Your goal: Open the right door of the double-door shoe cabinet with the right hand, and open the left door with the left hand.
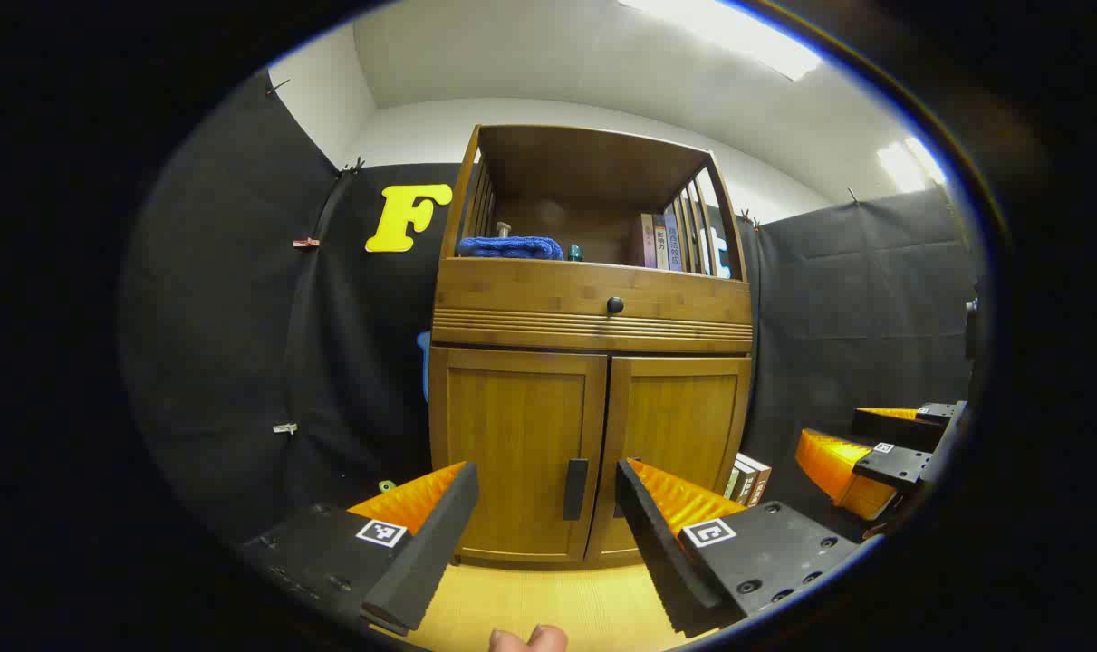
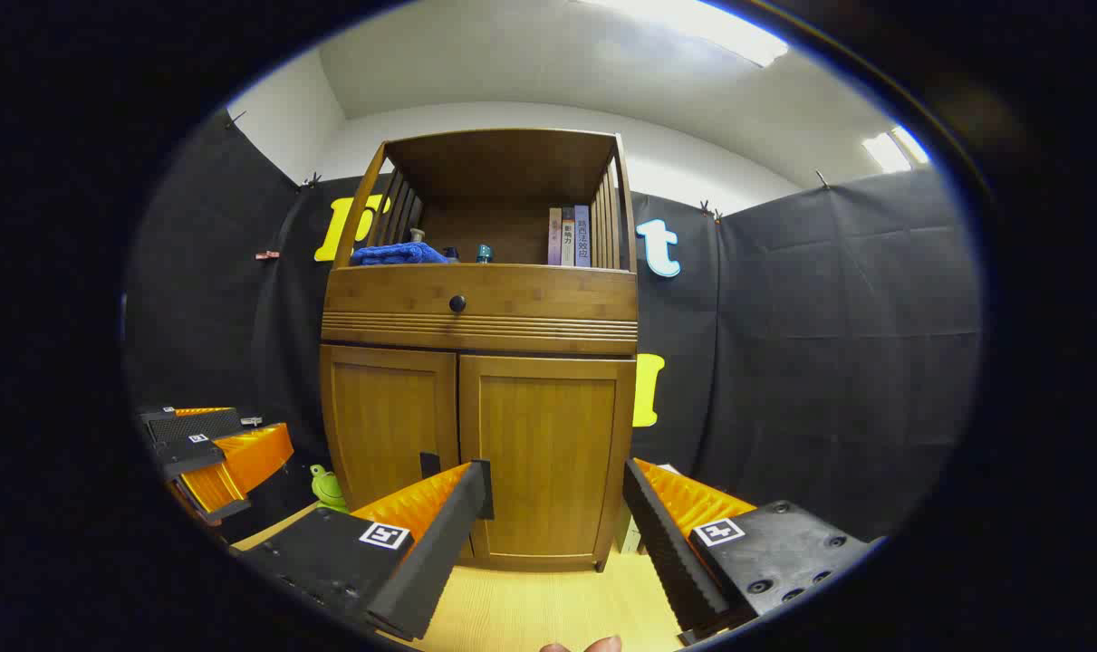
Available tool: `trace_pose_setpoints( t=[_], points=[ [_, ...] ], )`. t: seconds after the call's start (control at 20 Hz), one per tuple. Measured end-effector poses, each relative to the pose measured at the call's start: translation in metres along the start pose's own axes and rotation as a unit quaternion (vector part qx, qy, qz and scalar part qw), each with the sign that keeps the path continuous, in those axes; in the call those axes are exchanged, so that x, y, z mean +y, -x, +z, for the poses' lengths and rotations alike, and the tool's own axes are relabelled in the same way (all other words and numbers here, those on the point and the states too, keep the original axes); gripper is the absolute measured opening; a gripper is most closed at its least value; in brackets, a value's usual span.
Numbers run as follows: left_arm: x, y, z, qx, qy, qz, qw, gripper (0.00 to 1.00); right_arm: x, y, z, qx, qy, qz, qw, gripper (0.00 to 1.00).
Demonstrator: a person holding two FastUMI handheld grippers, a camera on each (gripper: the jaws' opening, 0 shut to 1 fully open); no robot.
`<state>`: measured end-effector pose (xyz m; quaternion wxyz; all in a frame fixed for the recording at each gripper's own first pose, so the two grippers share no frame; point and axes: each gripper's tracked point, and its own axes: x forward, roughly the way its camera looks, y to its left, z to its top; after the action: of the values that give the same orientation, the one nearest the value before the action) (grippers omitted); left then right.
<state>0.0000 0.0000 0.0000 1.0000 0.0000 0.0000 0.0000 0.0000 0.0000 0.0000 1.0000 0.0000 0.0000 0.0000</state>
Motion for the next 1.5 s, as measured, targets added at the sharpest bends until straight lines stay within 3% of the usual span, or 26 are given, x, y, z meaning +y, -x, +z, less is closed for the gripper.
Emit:
trace_pose_setpoints(
  t=[1.0, 1.5],
  points=[
    [0.001, -0.005, -0.001, -0.005, -0.013, -0.002, 1.000, 0.95, -0.009, -0.006, -0.005, 0.007, 0.000, -0.016, 1.000, 0.98],
    [0.004, -0.010, -0.008, -0.006, -0.022, 0.002, 1.000, 0.95, 0.050, -0.081, -0.028, 0.004, -0.002, 0.040, 0.999, 0.98]
  ],
)
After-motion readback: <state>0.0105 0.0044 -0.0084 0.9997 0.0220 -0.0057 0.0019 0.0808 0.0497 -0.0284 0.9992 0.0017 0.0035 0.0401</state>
